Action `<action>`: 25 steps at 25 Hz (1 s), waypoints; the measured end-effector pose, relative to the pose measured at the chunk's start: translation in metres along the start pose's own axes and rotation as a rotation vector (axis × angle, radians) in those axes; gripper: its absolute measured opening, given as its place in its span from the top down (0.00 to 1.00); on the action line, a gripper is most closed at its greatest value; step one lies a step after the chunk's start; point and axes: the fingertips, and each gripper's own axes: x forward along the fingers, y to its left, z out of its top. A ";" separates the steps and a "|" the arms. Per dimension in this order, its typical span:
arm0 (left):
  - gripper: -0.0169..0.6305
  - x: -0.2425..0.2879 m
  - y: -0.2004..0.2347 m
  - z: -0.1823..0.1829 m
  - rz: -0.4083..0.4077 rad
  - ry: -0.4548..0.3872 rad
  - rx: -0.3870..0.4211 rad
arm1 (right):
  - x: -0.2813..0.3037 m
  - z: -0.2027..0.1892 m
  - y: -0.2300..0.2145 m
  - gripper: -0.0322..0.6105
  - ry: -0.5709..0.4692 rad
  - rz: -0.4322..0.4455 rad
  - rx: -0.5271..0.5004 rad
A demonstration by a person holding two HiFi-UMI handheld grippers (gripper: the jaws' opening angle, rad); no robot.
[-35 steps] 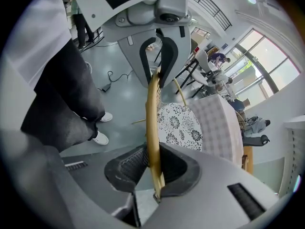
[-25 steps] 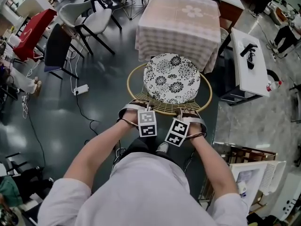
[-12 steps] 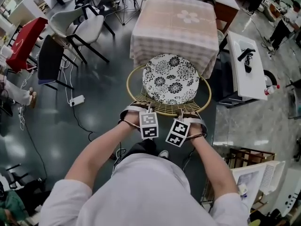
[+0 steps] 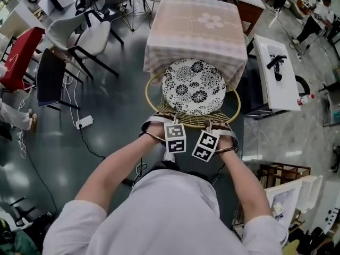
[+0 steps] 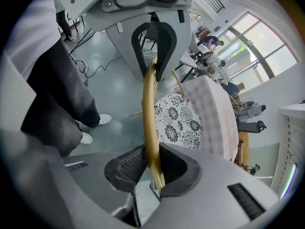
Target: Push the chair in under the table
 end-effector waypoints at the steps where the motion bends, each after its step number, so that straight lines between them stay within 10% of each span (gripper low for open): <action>1: 0.84 0.001 0.004 0.000 0.001 -0.003 0.002 | 0.002 0.001 -0.004 0.87 0.003 -0.004 0.004; 25: 0.84 0.035 0.105 0.007 0.038 0.050 -0.038 | 0.044 -0.007 -0.099 0.87 -0.042 -0.016 -0.008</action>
